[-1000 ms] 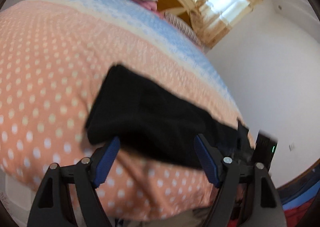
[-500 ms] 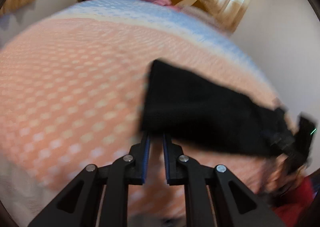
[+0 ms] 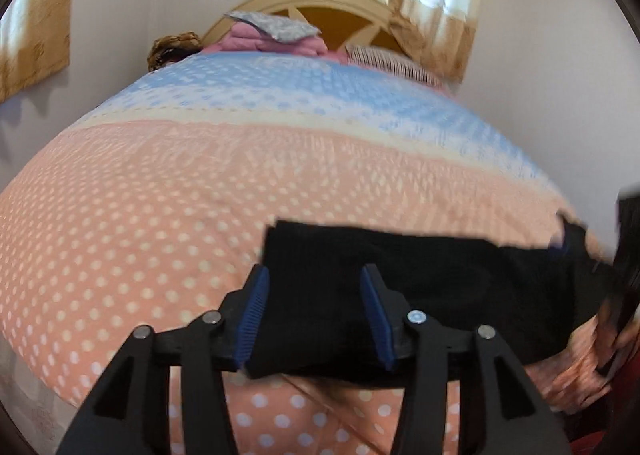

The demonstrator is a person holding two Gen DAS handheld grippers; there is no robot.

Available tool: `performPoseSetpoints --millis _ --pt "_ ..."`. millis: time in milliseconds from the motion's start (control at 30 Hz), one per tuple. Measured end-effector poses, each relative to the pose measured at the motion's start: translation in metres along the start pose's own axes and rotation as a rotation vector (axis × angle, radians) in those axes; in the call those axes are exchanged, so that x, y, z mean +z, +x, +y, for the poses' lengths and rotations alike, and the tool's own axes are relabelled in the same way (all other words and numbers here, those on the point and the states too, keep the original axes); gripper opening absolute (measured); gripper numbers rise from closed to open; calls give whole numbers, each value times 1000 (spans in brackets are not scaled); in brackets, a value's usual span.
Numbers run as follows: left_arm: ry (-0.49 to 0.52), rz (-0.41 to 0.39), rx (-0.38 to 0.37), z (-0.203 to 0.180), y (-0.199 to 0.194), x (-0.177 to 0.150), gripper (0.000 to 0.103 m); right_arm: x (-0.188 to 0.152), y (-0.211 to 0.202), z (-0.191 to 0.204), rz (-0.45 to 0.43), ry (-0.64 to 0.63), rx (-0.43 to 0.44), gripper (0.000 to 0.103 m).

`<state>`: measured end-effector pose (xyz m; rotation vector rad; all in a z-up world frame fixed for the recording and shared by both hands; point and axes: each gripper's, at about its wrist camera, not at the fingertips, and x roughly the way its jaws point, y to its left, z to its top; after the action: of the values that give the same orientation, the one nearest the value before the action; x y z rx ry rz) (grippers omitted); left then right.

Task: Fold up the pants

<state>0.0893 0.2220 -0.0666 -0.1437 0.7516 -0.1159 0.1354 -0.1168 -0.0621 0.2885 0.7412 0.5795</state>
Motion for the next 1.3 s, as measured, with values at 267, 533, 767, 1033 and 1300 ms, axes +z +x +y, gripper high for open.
performPoseSetpoints --millis 267,533,767,1033,1300 --pt "281 41 226 -29 14 -44 65 34 68 -17 144 -51 -5 69" --pt "271 -17 245 -9 15 -32 79 6 80 2 341 -148 17 69" --pt "167 -31 198 -2 23 -34 80 21 118 -10 332 -45 76 69" --pt "153 -32 198 4 24 -37 92 50 152 -34 299 177 251 70" --pt "149 -10 196 10 23 -29 101 58 146 -72 355 267 293 46"
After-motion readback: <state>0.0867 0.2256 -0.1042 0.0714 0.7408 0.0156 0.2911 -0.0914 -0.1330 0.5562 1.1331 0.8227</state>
